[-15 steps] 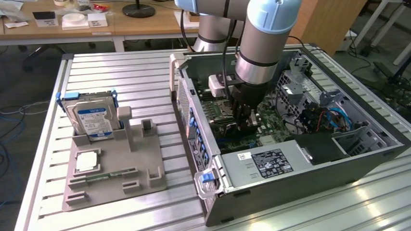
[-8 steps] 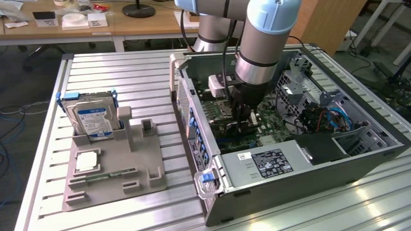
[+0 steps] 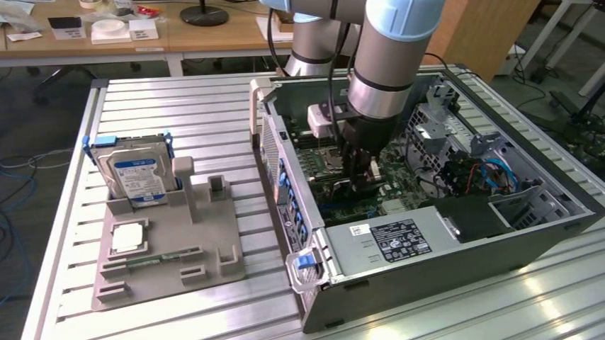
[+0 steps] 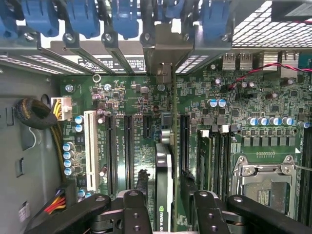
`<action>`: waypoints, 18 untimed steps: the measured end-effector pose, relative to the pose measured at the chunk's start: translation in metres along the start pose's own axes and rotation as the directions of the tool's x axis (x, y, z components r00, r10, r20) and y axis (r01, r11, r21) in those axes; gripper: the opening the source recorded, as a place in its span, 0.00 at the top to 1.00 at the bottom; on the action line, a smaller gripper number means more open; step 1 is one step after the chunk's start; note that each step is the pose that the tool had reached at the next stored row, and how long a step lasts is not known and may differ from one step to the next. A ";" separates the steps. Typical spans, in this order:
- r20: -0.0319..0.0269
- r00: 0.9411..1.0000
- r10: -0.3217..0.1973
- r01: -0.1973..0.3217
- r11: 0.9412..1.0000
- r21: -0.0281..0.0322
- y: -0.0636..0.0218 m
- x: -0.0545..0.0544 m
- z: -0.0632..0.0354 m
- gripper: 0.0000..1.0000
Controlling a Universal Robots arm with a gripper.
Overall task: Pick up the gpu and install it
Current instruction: 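Insert the gpu into the slot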
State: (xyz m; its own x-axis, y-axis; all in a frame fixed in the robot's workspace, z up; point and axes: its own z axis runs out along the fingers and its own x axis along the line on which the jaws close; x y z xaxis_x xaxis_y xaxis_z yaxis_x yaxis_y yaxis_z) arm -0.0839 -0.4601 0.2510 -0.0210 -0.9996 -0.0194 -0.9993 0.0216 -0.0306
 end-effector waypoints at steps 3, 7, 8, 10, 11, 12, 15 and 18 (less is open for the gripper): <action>0.000 1.000 0.000 0.000 1.000 0.000 0.0000 0.000 0.0000 0.60; 0.000 1.000 0.000 0.000 1.000 0.000 0.0000 0.000 -0.0001 0.60; 0.000 1.000 0.000 0.000 1.000 0.000 0.0000 0.000 -0.0001 0.60; 0.000 1.000 0.000 0.000 1.000 0.000 0.0000 0.000 -0.0001 0.60; 0.000 1.000 0.000 0.000 1.000 0.000 0.0000 0.000 -0.0001 0.60; 0.000 1.000 0.000 0.000 1.000 0.000 0.0000 0.000 -0.0001 0.60; 0.000 1.000 0.000 0.000 1.000 0.000 0.0000 0.000 -0.0002 0.67; 0.000 1.000 0.000 0.000 1.000 0.000 0.0000 0.000 -0.0002 0.74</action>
State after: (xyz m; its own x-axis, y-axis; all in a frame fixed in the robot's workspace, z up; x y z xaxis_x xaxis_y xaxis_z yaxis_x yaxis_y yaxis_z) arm -0.0840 -0.4601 0.2511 -0.0210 -0.9996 -0.0193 -0.9993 0.0216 -0.0306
